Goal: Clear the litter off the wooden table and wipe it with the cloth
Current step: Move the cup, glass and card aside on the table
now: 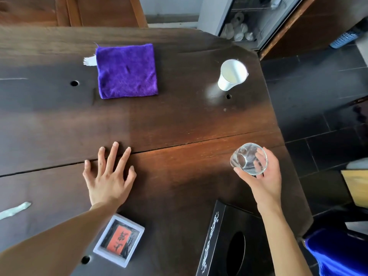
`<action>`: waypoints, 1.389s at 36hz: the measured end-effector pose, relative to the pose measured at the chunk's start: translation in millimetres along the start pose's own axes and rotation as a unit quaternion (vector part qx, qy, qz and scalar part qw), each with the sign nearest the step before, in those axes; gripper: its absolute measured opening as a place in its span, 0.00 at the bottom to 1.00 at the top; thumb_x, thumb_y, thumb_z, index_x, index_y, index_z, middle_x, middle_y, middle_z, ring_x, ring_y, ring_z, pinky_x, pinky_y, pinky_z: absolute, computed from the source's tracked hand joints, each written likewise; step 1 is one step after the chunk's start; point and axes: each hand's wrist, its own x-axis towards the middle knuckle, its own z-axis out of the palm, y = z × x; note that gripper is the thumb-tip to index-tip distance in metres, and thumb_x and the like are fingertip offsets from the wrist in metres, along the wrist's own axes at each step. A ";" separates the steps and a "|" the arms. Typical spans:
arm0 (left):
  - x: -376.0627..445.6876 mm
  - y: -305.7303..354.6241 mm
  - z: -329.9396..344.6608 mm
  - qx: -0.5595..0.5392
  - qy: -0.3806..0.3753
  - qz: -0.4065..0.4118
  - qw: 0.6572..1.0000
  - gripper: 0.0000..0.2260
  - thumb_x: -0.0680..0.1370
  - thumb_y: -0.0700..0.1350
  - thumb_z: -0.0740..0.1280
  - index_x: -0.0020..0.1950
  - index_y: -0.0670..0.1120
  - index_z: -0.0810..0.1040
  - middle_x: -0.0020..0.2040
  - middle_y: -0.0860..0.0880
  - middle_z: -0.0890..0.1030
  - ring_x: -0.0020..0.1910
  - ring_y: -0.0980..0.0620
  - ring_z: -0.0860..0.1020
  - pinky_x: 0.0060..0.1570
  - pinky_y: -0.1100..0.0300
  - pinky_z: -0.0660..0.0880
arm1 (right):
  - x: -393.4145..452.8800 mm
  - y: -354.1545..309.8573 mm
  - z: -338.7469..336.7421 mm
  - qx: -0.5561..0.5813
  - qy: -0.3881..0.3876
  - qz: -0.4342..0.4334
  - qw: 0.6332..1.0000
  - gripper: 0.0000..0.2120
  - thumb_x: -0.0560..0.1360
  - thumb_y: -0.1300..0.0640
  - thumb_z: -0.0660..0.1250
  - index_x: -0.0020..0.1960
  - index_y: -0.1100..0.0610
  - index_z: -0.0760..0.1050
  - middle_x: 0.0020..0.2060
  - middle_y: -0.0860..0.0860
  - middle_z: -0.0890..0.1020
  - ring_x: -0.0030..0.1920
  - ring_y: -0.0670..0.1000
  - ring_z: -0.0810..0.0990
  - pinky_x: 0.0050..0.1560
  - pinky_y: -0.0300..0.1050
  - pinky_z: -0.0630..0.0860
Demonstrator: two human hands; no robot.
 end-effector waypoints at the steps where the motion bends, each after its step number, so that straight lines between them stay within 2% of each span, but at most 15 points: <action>1: 0.1 0.1 -0.1 0.000 -0.001 0.000 1.000 0.26 0.80 0.60 0.52 0.79 0.61 0.65 0.83 0.53 0.60 0.82 0.45 0.54 0.75 0.36 0.48 | 0.1 1.3 -0.4 0.003 0.000 0.001 1.000 0.41 0.63 0.57 0.84 0.71 0.44 0.69 0.66 0.42 0.76 0.68 0.46 0.75 0.67 0.52 0.77; 5: 0.3 0.8 0.8 0.001 -0.004 -0.003 1.000 0.26 0.80 0.60 0.52 0.79 0.62 0.65 0.83 0.53 0.59 0.82 0.46 0.53 0.75 0.36 0.48 | -1.5 4.8 0.0 0.004 -0.003 0.002 1.000 0.42 0.65 0.57 0.84 0.73 0.43 0.67 0.67 0.41 0.74 0.69 0.46 0.74 0.68 0.52 0.77; 10: -0.6 0.3 1.1 0.001 0.000 -0.006 1.000 0.26 0.80 0.60 0.52 0.79 0.61 0.66 0.82 0.52 0.60 0.82 0.45 0.54 0.74 0.36 0.49 | -2.5 6.2 2.1 0.008 -0.004 0.008 1.000 0.49 0.64 0.55 0.84 0.76 0.42 0.60 0.72 0.41 0.69 0.71 0.43 0.70 0.71 0.49 0.73; 14: -0.8 0.0 1.2 0.003 -0.001 -0.002 1.000 0.26 0.80 0.60 0.51 0.79 0.61 0.65 0.83 0.52 0.60 0.82 0.46 0.53 0.75 0.36 0.48 | -2.0 10.8 3.4 0.009 0.010 0.012 1.000 0.45 0.61 0.48 0.85 0.73 0.41 0.66 0.68 0.40 0.74 0.69 0.46 0.74 0.68 0.54 0.77; 16: -0.3 0.1 1.4 0.002 -0.001 -0.003 1.000 0.26 0.81 0.60 0.51 0.79 0.61 0.64 0.83 0.52 0.60 0.82 0.46 0.53 0.75 0.36 0.48 | -1.4 12.4 2.9 0.000 0.015 0.011 1.000 0.44 0.62 0.49 0.85 0.72 0.41 0.67 0.67 0.40 0.75 0.68 0.46 0.75 0.66 0.55 0.78; 20: 0.0 0.8 1.8 -0.005 0.004 -0.010 1.000 0.26 0.80 0.60 0.52 0.79 0.61 0.65 0.83 0.53 0.60 0.82 0.46 0.54 0.75 0.37 0.48 | -2.3 12.4 -0.8 -0.005 0.018 0.007 1.000 0.44 0.64 0.54 0.84 0.73 0.44 0.66 0.68 0.41 0.74 0.68 0.44 0.74 0.67 0.50 0.77; 23: -0.7 0.6 1.8 -0.004 0.006 -0.011 1.000 0.26 0.80 0.59 0.52 0.79 0.61 0.65 0.83 0.53 0.60 0.82 0.46 0.54 0.75 0.36 0.49 | -3.3 15.0 -5.0 -0.013 0.016 0.012 1.000 0.44 0.64 0.54 0.84 0.74 0.43 0.66 0.69 0.40 0.74 0.68 0.43 0.74 0.68 0.48 0.76; 41: -1.3 -0.2 1.9 -0.001 0.007 -0.011 1.000 0.26 0.80 0.59 0.51 0.79 0.61 0.64 0.83 0.53 0.59 0.82 0.46 0.53 0.75 0.37 0.48 | 20.4 14.5 -12.5 -0.021 0.010 0.018 1.000 0.45 0.65 0.49 0.83 0.75 0.41 0.62 0.71 0.41 0.71 0.70 0.45 0.72 0.69 0.53 0.75; 46: -1.8 -0.3 1.7 -0.005 0.010 -0.008 1.000 0.26 0.80 0.59 0.52 0.79 0.61 0.64 0.83 0.53 0.59 0.82 0.46 0.53 0.75 0.36 0.48 | 16.2 14.7 -15.2 -0.024 -0.011 0.027 0.999 0.54 0.63 0.45 0.84 0.78 0.39 0.54 0.76 0.41 0.64 0.75 0.45 0.65 0.75 0.56 0.68; 50: -3.1 -0.7 1.7 -0.013 0.011 -0.008 1.000 0.26 0.80 0.59 0.52 0.79 0.61 0.64 0.83 0.53 0.59 0.82 0.46 0.53 0.75 0.36 0.48 | 1.5 -1.7 -19.3 0.015 -0.006 0.031 0.999 0.55 0.62 0.46 0.81 0.80 0.44 0.54 0.78 0.42 0.62 0.76 0.42 0.63 0.77 0.50 0.65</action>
